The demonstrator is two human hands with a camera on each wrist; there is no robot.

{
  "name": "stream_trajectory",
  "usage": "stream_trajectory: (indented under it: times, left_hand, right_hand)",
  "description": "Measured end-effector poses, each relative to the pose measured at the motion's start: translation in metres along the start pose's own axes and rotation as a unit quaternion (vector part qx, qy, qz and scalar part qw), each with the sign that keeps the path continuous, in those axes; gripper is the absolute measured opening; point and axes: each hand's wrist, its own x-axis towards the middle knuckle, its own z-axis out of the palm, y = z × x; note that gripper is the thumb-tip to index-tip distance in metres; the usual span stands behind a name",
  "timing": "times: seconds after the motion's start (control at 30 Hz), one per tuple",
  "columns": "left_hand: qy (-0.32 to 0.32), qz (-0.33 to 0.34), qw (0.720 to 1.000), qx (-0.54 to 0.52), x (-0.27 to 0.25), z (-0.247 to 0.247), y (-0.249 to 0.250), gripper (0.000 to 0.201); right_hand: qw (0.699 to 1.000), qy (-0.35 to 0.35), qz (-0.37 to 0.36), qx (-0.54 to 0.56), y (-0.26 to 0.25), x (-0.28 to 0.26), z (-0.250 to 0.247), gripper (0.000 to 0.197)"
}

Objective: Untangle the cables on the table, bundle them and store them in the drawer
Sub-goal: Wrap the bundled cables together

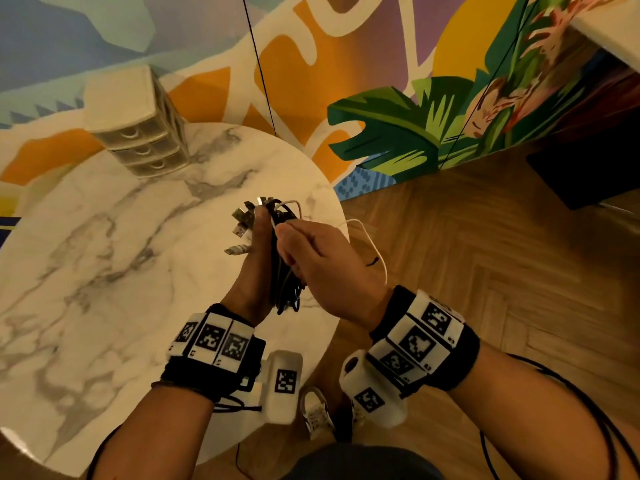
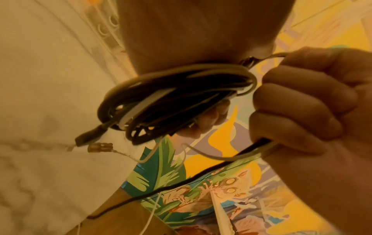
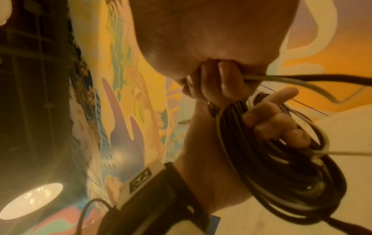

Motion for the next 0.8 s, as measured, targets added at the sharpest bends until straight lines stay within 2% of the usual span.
stream_trajectory:
  times: [0.07, 0.13, 0.27, 0.4, 0.5, 0.57, 0.7, 0.73, 0.8]
  left_hand:
    - [-0.005, -0.018, 0.999, -0.041, -0.002, -0.003, 0.006, 0.062]
    - [0.007, -0.036, 0.998, -0.043, 0.000, -0.010, 0.011, 0.081]
    - [-0.001, -0.011, 0.994, -0.107, 0.008, -0.014, 0.024, 0.086]
    - [-0.010, 0.006, 0.995, -0.101, 0.011, -0.014, 0.027, 0.066]
    - [-0.028, 0.002, 0.994, -0.106, 0.008, -0.016, 0.027, 0.059]
    - [-0.056, -0.008, 0.990, -0.131, 0.006, -0.017, 0.027, 0.063]
    - [-0.127, -0.027, 0.980, -0.150, -0.001, -0.022, 0.025, 0.060]
    - [-0.144, -0.035, 0.977, -0.153, -0.003, -0.021, 0.024, 0.057]
    - [-0.173, -0.044, 0.969, -0.172, -0.005, -0.018, 0.024, 0.049]
  right_hand:
    - [1.000, -0.015, -0.005, -0.015, 0.003, 0.000, 0.001, 0.040]
    - [0.998, -0.033, -0.018, -0.050, 0.008, -0.004, 0.005, 0.041]
    - [0.993, -0.083, -0.004, -0.082, 0.018, -0.016, 0.018, 0.044]
    - [0.994, -0.097, 0.012, -0.043, 0.019, -0.019, 0.020, 0.049]
    - [0.992, -0.115, 0.039, -0.044, 0.024, -0.020, 0.012, 0.058]
    - [0.993, -0.081, 0.050, -0.072, 0.029, -0.022, 0.003, 0.061]
    - [0.985, 0.139, 0.008, -0.101, 0.038, -0.002, -0.028, 0.038]
    - [0.984, 0.149, -0.008, -0.098, 0.039, 0.008, -0.038, 0.031]
    - [0.991, 0.086, -0.037, -0.093, 0.041, 0.025, -0.048, 0.024]
